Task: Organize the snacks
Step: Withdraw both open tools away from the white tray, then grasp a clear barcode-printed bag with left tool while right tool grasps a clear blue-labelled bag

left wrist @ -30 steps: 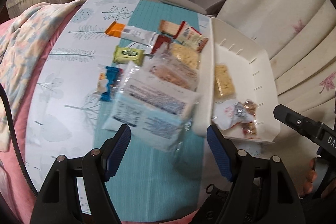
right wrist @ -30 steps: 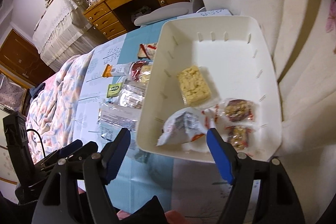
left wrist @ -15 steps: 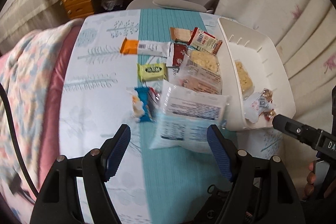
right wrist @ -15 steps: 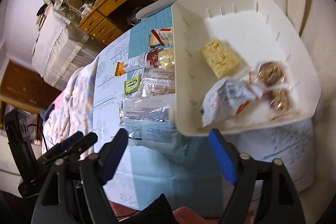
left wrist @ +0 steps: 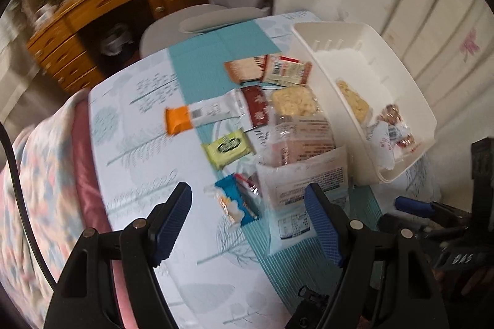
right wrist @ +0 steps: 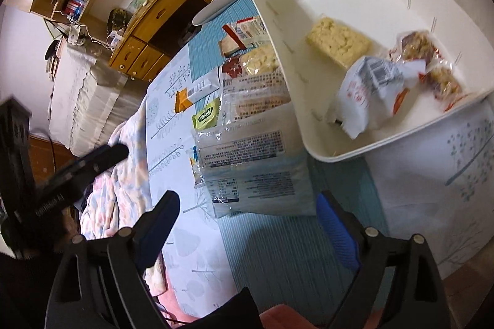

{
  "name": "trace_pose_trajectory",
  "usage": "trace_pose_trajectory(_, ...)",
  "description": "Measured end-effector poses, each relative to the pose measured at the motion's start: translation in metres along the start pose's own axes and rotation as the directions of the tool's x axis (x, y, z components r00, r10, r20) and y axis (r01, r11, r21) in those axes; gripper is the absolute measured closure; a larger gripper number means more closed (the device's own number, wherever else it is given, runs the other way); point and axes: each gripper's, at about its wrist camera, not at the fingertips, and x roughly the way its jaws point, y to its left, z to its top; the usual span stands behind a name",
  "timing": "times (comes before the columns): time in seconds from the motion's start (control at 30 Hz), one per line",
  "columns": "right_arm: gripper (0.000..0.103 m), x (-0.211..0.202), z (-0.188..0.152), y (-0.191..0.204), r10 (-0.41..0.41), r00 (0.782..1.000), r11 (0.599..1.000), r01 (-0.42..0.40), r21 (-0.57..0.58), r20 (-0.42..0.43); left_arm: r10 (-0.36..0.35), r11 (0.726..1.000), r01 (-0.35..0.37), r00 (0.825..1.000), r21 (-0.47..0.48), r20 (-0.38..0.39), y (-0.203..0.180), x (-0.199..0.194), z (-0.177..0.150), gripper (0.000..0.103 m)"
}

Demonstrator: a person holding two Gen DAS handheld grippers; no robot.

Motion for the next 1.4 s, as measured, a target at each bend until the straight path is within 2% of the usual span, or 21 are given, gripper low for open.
trace_pose_trajectory(0.2,0.012,0.020,-0.010,-0.004,-0.030,0.999,0.998,0.031,-0.048,0.034,-0.083,0.992,0.090,0.993,0.084,-0.085,-0.007,0.037,0.031,0.029)
trace_pose_trajectory(0.33,0.012,0.031,-0.014,-0.010,-0.031,0.997,0.995,0.037,-0.091,0.064,-0.126,0.986,0.140,0.982,0.090,-0.139,-0.012,0.068,0.042,0.029)
trace_pose_trajectory(0.47,0.012,0.044,-0.016,-0.021,-0.006,0.998,0.995,0.012,-0.101,0.065,-0.186,0.981,0.195,0.960,0.021,-0.207,-0.010,0.105,0.048,0.029)
trace_pose_trajectory(0.73,0.013,0.064,-0.013,-0.032,0.077,0.995,0.991,-0.069,-0.118,0.065,-0.284,0.959,0.271,0.923,-0.084,-0.260,-0.006,0.157,0.053,0.029)
trace_pose_trajectory(0.83,0.013,0.070,-0.012,-0.035,0.088,0.994,0.990,-0.080,-0.116,0.063,-0.319,0.947,0.300,0.909,-0.112,-0.267,-0.006,0.171,0.053,0.029)
trace_pose_trajectory(0.97,0.013,0.076,-0.007,-0.040,0.098,0.992,0.992,-0.091,-0.088,0.074,-0.350,0.935,0.320,0.902,-0.154,-0.253,-0.006,0.187,0.053,0.029)
trace_pose_trajectory(1.13,0.013,0.084,-0.002,-0.047,0.126,0.990,0.990,-0.121,-0.075,0.063,-0.426,0.898,0.375,0.872,-0.230,-0.241,-0.006,0.204,0.057,0.029)
trace_pose_trajectory(1.27,0.023,0.088,0.001,-0.046,0.150,0.987,0.986,-0.146,-0.078,0.052,-0.446,0.886,0.388,0.863,-0.254,-0.237,-0.013,0.213,0.063,0.029)
trace_pose_trajectory(1.33,0.038,0.089,0.002,-0.047,0.149,0.988,0.987,-0.146,-0.070,0.043,-0.454,0.879,0.390,0.860,-0.275,-0.232,-0.017,0.215,0.066,0.029)
trace_pose_trajectory(1.37,0.049,0.090,0.002,-0.050,0.153,0.987,0.987,-0.151,-0.059,0.039,-0.456,0.876,0.389,0.859,-0.284,-0.232,-0.017,0.216,0.066,0.029)
trace_pose_trajectory(1.4,0.051,0.090,0.002,-0.054,0.175,0.984,0.984,-0.174,-0.038,0.026,-0.458,0.875,0.388,0.858,-0.290,-0.232,-0.014,0.216,0.065,0.030)
